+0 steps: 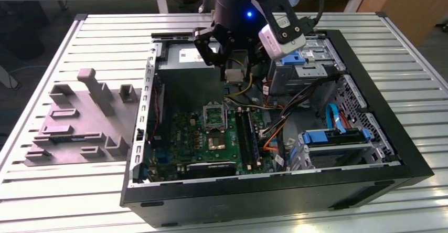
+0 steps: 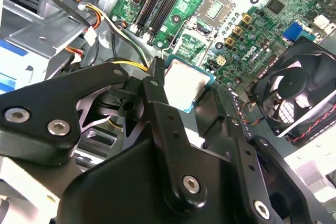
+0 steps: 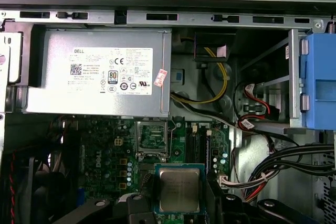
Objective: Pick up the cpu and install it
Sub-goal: 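Place the cpu into insertion slot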
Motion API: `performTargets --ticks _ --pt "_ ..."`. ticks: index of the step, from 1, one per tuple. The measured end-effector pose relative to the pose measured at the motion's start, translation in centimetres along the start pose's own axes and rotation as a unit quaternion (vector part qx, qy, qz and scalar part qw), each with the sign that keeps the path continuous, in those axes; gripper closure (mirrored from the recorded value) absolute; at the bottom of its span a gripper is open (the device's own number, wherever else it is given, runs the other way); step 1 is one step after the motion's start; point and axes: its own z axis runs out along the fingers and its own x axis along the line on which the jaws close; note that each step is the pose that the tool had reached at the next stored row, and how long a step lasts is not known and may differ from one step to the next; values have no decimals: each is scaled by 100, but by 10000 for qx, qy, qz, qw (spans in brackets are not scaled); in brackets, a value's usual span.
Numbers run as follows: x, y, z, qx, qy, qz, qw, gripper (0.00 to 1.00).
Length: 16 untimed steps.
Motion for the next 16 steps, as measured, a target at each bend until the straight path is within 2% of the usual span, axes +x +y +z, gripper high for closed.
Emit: performTargets --ticks 3,9,16 --pt "0 -27 13 -2 0 0 10000 53" --pt "4 -94 93 -3 3 2 10000 53" --pt "85 -119 218 -2 10 3 10000 53"
